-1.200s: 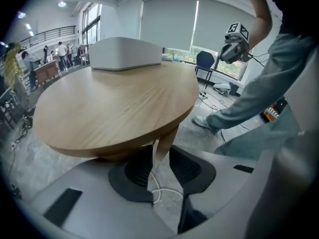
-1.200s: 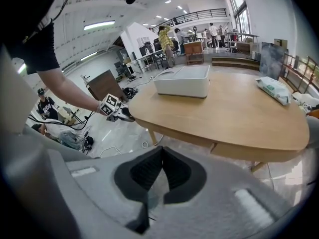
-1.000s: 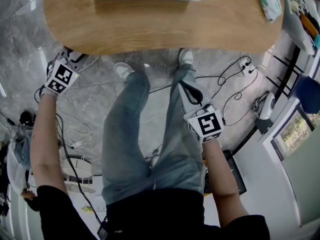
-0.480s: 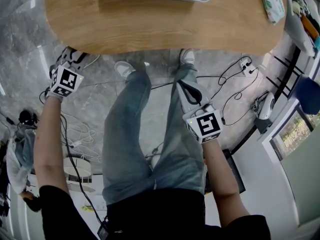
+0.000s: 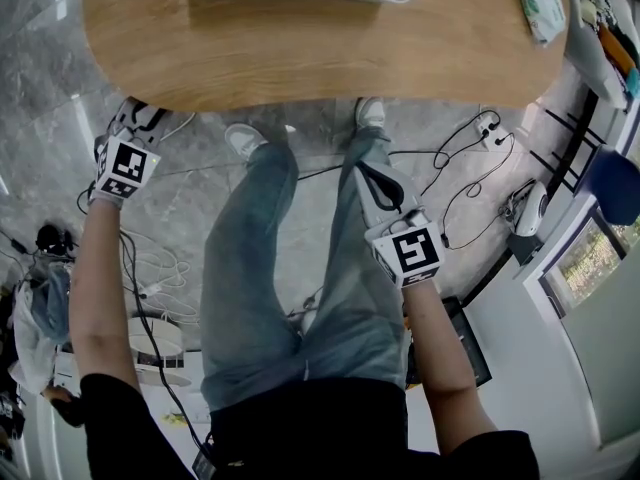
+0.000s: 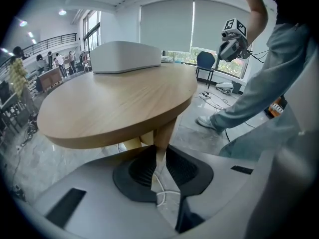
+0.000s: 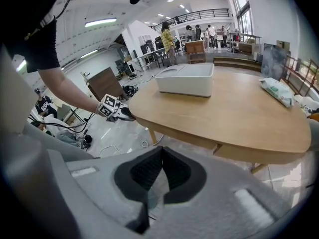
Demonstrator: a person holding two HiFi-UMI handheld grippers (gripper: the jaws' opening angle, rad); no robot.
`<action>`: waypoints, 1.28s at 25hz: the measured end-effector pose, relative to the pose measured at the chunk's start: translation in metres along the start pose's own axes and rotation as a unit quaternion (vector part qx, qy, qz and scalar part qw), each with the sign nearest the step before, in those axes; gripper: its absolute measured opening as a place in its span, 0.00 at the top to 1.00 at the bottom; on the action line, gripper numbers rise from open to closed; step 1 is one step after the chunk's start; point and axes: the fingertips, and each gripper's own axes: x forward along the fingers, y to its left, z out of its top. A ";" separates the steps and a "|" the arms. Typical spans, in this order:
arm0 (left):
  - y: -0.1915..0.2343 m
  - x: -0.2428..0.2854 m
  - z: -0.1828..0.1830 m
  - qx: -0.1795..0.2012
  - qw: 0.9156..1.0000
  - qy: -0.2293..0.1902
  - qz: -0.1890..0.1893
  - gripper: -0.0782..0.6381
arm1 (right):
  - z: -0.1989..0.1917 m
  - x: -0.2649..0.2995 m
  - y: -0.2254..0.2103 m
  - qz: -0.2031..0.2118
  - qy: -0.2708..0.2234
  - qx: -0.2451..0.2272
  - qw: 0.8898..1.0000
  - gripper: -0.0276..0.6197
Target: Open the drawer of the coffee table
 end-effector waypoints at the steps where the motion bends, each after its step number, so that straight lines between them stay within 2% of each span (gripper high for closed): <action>1: 0.000 0.000 -0.002 -0.002 1.000 0.002 0.001 0.79 | 0.000 -0.001 -0.001 -0.001 -0.001 0.000 1.000 0.96; 6: -0.015 -0.001 -0.005 0.012 1.000 0.011 -0.013 0.79 | 0.000 -0.003 -0.002 -0.002 -0.001 0.001 1.000 0.96; 16: -0.060 -0.010 -0.026 0.000 0.999 0.027 -0.028 0.79 | -0.009 -0.001 -0.005 -0.008 0.007 0.000 1.000 0.96; 25: -0.067 -0.011 -0.028 -0.015 0.999 0.037 -0.025 0.79 | -0.033 0.021 -0.077 -0.066 0.056 -0.026 0.996 0.96; 26: -0.066 -0.011 -0.028 -0.016 0.999 0.039 -0.025 0.78 | -0.037 0.026 -0.086 -0.070 0.063 -0.029 0.995 0.81; 27: -0.066 -0.011 -0.028 -0.017 0.999 0.041 -0.025 0.78 | -0.040 0.031 -0.094 -0.073 0.071 -0.032 0.994 0.77; 32: -0.067 -0.011 -0.028 -0.018 0.998 0.049 -0.024 0.78 | -0.053 0.057 -0.113 -0.064 0.111 -0.063 0.990 0.70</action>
